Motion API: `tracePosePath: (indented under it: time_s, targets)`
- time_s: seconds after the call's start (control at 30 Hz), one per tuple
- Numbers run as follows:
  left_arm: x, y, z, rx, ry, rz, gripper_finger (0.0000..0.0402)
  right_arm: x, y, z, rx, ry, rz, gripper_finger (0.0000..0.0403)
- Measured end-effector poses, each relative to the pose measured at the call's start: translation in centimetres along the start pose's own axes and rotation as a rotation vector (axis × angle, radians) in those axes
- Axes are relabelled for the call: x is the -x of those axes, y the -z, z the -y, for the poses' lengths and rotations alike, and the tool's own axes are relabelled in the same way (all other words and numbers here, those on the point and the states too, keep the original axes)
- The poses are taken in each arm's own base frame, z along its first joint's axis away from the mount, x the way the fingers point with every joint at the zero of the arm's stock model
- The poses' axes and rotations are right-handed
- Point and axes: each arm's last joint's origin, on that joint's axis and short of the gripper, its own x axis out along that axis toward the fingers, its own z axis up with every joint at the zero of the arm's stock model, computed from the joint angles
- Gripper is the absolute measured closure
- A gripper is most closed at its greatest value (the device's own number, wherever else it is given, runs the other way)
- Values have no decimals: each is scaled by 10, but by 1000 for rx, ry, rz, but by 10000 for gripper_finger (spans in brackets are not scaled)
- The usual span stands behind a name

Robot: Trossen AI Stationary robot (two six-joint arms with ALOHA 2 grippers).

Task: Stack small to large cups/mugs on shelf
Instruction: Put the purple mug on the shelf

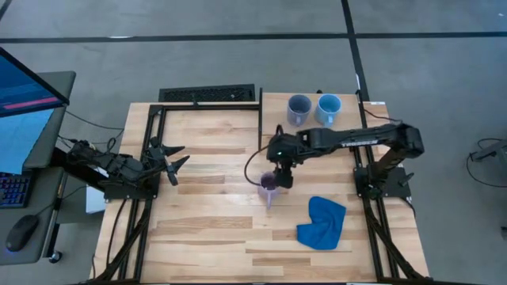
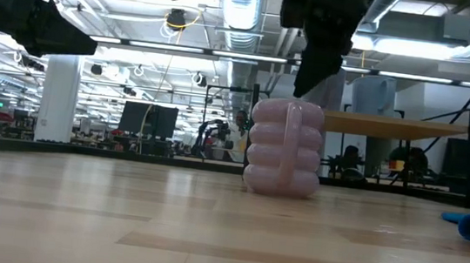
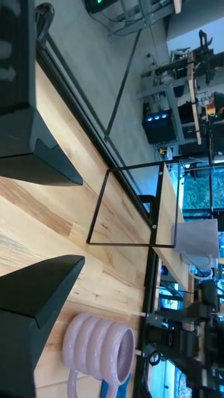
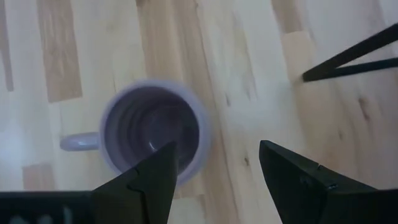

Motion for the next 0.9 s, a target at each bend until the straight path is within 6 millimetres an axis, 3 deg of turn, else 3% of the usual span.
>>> tracePosePath:
  time_s: [0.5,0.73,0.9]
  targets:
    - [0,0,0,0,0,0,217,-55,1,-13,34,-6,-118,154]
    - [0,0,0,0,0,0,217,-59,1,-12,33,-3,-124,160]
    - [0,0,0,0,0,0,217,-59,1,-12,33,-3,-124,204]
